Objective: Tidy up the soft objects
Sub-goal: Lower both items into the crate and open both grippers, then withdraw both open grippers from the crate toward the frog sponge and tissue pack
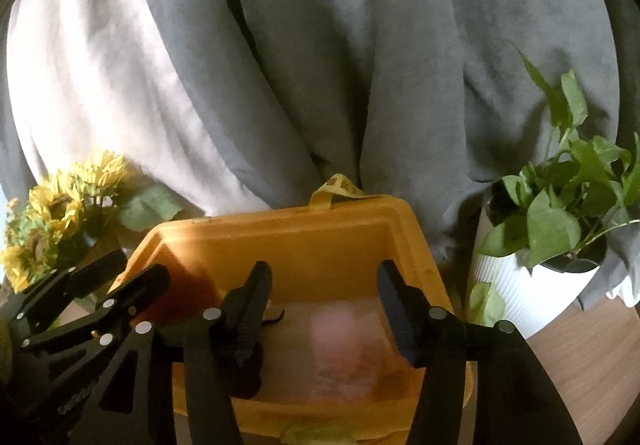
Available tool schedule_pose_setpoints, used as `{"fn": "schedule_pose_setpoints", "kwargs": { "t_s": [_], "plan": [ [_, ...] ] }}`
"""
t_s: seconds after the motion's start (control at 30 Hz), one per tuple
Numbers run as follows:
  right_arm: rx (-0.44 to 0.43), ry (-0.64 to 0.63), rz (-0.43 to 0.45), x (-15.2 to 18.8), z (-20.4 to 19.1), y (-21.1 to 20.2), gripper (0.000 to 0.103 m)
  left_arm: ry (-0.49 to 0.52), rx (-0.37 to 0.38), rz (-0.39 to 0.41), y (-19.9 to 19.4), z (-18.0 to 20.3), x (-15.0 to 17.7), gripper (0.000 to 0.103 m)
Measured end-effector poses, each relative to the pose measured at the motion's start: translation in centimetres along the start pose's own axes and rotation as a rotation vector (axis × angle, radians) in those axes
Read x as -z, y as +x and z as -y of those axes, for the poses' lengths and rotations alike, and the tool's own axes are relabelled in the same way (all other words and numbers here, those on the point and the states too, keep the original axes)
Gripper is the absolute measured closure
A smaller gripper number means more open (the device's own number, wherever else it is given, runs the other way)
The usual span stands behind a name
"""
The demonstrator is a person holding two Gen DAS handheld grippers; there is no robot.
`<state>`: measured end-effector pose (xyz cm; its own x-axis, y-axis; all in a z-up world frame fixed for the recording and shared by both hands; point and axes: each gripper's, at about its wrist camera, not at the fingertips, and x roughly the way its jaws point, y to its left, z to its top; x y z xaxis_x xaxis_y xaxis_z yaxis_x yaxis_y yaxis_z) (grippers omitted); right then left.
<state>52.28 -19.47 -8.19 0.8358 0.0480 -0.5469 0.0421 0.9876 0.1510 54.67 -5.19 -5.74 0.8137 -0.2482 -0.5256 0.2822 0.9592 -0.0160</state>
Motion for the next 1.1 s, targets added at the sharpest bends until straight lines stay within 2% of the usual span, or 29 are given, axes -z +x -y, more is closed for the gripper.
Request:
{"fn": "schedule_pose_setpoints", "kwargs": {
  "t_s": [0.2, 0.83, 1.1],
  "plan": [
    [0.009, 0.012, 0.010, -0.1, 0.2, -0.9, 0.047, -0.007, -0.018, 0.028, -1.5, -0.1, 0.2, 0.044],
    [0.065, 0.030, 0.092, 1.0, -0.3, -7.2, 0.027, 0.000, -0.059, 0.122, -8.9, 0.1, 1.2, 0.039],
    [0.098, 0.047, 0.093, 2.1, -0.5, -9.3, 0.025, 0.006, -0.032, 0.124, -10.8, 0.1, 2.2, 0.038]
  ]
}}
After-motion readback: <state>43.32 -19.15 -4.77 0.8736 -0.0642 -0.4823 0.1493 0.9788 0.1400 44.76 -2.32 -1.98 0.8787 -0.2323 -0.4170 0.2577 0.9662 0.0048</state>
